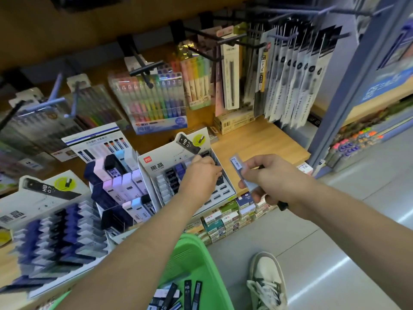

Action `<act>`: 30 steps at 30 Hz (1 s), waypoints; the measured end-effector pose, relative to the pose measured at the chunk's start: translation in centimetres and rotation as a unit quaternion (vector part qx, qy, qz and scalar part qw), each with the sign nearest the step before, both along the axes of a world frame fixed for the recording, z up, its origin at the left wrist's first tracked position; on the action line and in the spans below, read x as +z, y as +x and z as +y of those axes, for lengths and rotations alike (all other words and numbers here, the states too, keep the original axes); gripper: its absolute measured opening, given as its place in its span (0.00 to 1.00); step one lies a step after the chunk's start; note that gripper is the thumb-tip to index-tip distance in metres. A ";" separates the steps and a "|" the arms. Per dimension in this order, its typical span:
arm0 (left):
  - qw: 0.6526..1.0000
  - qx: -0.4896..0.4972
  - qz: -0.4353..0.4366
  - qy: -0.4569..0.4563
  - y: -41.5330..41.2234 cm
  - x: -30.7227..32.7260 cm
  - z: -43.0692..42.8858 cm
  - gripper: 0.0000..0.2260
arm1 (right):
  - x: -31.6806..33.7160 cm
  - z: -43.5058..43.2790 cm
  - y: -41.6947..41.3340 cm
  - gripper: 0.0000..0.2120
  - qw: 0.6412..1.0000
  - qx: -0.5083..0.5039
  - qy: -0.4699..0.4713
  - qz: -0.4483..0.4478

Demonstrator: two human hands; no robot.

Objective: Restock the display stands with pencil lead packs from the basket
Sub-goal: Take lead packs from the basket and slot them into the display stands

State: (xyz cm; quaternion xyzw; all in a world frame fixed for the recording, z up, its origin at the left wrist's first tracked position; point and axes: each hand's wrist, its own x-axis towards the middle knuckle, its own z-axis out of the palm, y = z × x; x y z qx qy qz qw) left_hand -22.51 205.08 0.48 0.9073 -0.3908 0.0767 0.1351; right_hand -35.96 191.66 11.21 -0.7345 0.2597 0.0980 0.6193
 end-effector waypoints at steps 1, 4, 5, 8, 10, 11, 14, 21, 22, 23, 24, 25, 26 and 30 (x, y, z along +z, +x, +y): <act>1.000 -0.005 -0.007 0.025 0.0 -0.3 0.0 0.10 | 0.0 0.1 0.0 0.03 1.000 -0.001 0.001 0.005; 1.000 0.020 0.016 0.012 -0.5 -0.1 0.0 0.10 | 0.1 0.4 -0.1 0.02 0.999 -0.014 0.033 0.010; 0.998 0.044 0.038 -0.025 -0.9 0.4 0.0 0.11 | 0.1 0.4 -0.1 0.01 0.999 -0.019 0.043 0.009; 0.940 0.142 0.199 -0.238 -3.2 2.8 0.1 0.07 | 0.2 0.4 -0.1 0.02 0.998 -0.036 0.058 -0.004; 0.828 0.152 0.392 -0.372 -5.5 4.5 0.5 0.09 | 0.2 0.5 0.0 0.04 0.997 -0.048 0.062 -0.012; 0.773 0.138 0.467 -0.407 -6.8 5.2 0.8 0.10 | 0.2 0.6 0.0 0.05 0.997 -0.053 0.062 -0.015; 0.719 0.103 0.523 -0.447 -10.1 6.4 1.5 0.12 | 0.2 1.1 0.1 0.06 0.996 -0.051 0.073 -0.020; 0.813 0.162 0.345 -0.441 -12.9 6.4 2.9 0.12 | 0.1 1.9 0.1 0.09 0.997 -0.024 0.072 0.020; 0.814 0.157 0.341 -0.443 -12.9 6.5 3.3 0.11 | 0.1 2.0 0.1 0.09 0.997 -0.012 0.070 0.030; 0.813 0.154 0.345 -0.443 -12.9 6.6 3.6 0.10 | 0.1 2.1 0.1 0.09 0.997 -0.001 0.066 0.039; 0.811 0.154 0.354 -0.441 -12.9 6.7 4.0 0.09 | 0.1 2.2 0.1 0.10 0.997 0.013 0.060 0.049; 0.806 0.156 0.363 -0.441 -12.7 6.7 4.3 0.09 | 0.1 2.3 0.1 0.12 0.997 0.029 0.051 0.059; 0.799 0.158 0.373 -0.445 -12.5 6.7 4.7 0.09 | 0.0 2.4 0.1 0.14 0.996 0.044 0.042 0.067; 0.786 0.189 0.377 -0.451 -10.1 6.7 6.5 0.12 | -0.2 2.4 0.1 0.10 0.995 0.026 0.048 0.081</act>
